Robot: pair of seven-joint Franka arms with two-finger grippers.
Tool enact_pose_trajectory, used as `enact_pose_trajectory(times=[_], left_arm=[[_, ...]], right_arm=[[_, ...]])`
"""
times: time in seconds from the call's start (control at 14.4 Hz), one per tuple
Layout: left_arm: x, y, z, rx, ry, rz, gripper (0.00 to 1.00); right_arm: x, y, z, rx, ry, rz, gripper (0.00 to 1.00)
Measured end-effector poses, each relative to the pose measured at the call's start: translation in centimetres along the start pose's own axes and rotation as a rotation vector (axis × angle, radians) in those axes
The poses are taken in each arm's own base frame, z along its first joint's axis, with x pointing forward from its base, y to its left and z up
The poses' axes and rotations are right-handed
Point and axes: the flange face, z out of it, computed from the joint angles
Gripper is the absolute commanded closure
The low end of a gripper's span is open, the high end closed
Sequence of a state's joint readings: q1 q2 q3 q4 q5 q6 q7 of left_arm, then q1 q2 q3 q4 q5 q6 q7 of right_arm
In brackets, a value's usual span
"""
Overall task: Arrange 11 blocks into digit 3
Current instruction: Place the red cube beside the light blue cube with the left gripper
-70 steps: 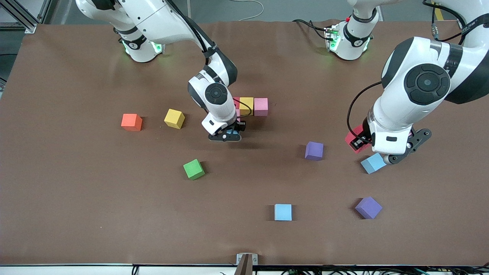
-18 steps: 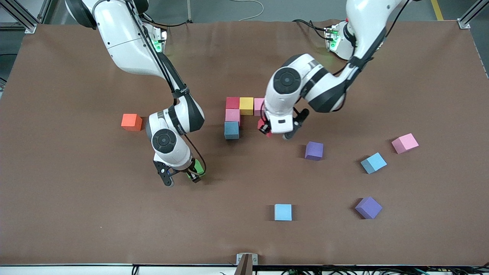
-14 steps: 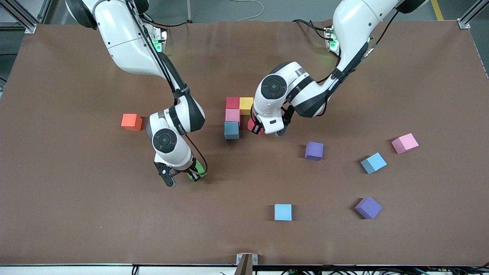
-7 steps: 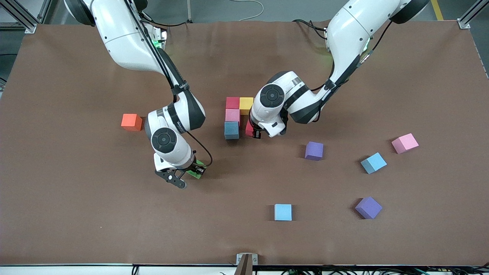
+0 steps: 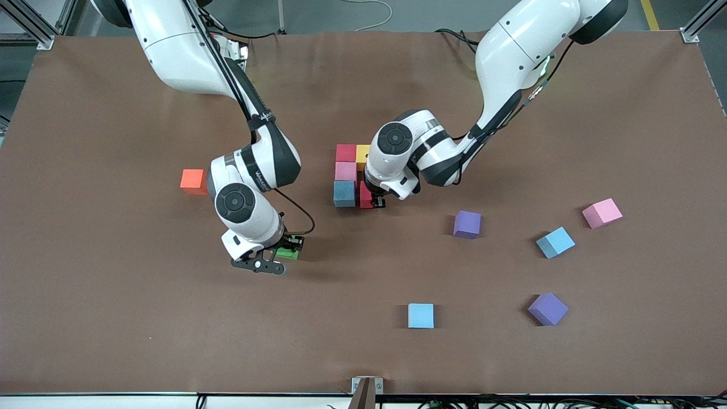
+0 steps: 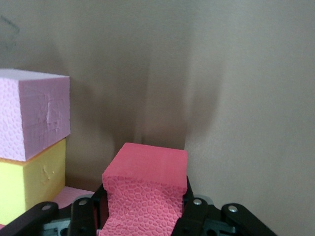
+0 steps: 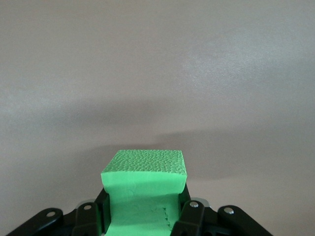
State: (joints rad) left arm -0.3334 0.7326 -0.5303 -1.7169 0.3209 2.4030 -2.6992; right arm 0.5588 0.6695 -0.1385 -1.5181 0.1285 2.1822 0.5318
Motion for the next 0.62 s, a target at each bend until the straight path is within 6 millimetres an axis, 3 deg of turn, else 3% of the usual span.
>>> enact_pose_trajectory(times=[0.62], left_arm=[[-0.54, 0.09, 0.21, -0.025, 0.003, 0.012, 0.64]], right_arm=[[-0.17, -0.10, 0.16, -0.001, -0.004, -0.014, 0.98]])
